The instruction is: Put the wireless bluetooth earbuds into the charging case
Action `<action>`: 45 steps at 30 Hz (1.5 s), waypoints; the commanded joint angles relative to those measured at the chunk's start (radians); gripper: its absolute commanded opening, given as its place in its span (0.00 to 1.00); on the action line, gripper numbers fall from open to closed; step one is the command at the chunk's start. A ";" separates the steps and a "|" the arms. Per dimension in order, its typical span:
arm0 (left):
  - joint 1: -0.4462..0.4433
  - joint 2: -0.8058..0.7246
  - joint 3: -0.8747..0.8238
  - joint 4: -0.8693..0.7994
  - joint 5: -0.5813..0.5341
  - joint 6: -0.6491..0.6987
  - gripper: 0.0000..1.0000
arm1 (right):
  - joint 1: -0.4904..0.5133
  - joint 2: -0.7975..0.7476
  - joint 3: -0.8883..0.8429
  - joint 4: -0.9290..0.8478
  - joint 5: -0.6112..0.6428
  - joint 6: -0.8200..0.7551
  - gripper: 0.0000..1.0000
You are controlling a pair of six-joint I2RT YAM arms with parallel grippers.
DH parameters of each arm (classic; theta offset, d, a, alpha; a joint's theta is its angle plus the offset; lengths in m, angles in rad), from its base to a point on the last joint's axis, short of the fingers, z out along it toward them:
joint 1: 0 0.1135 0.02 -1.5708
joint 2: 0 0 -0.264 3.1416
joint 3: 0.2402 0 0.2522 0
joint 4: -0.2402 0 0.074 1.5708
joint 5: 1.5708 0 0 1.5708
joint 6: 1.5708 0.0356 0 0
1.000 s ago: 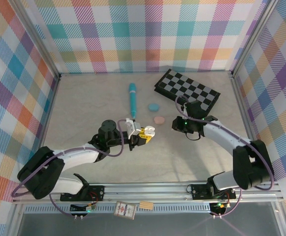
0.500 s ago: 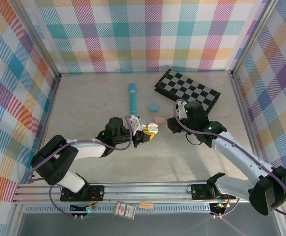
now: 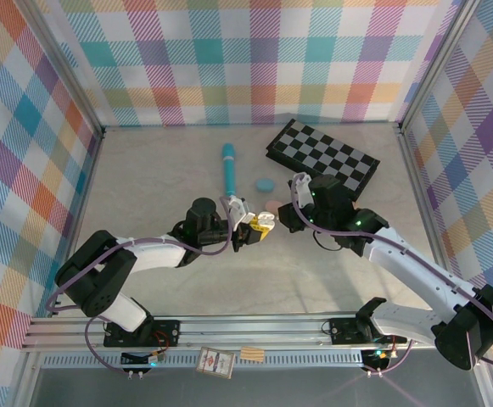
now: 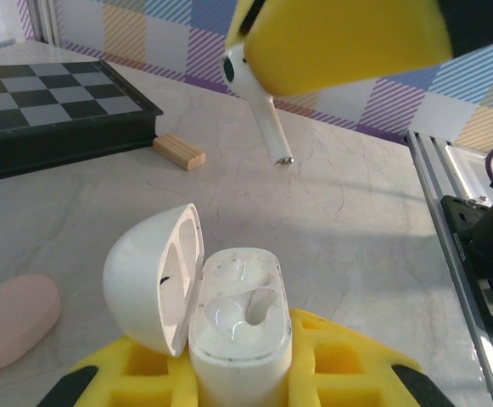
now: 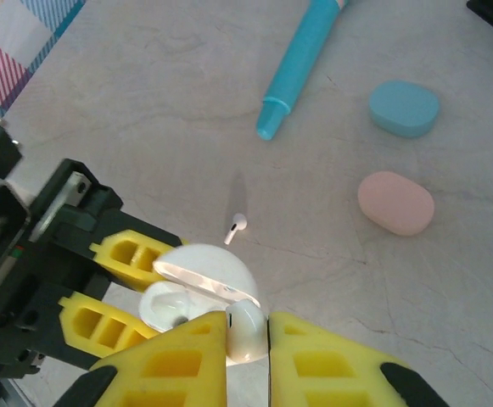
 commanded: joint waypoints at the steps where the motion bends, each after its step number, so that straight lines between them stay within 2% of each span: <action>1: -0.017 0.002 0.026 -0.035 0.033 0.027 0.00 | 0.018 0.016 0.027 0.011 0.006 -0.017 0.17; 18: -0.021 -0.013 0.035 -0.006 0.017 -0.011 0.00 | 0.040 0.072 0.004 0.043 -0.004 -0.016 0.17; 45: -0.021 -0.020 0.048 0.011 0.000 -0.047 0.00 | 0.047 0.071 -0.021 0.029 -0.001 -0.047 0.16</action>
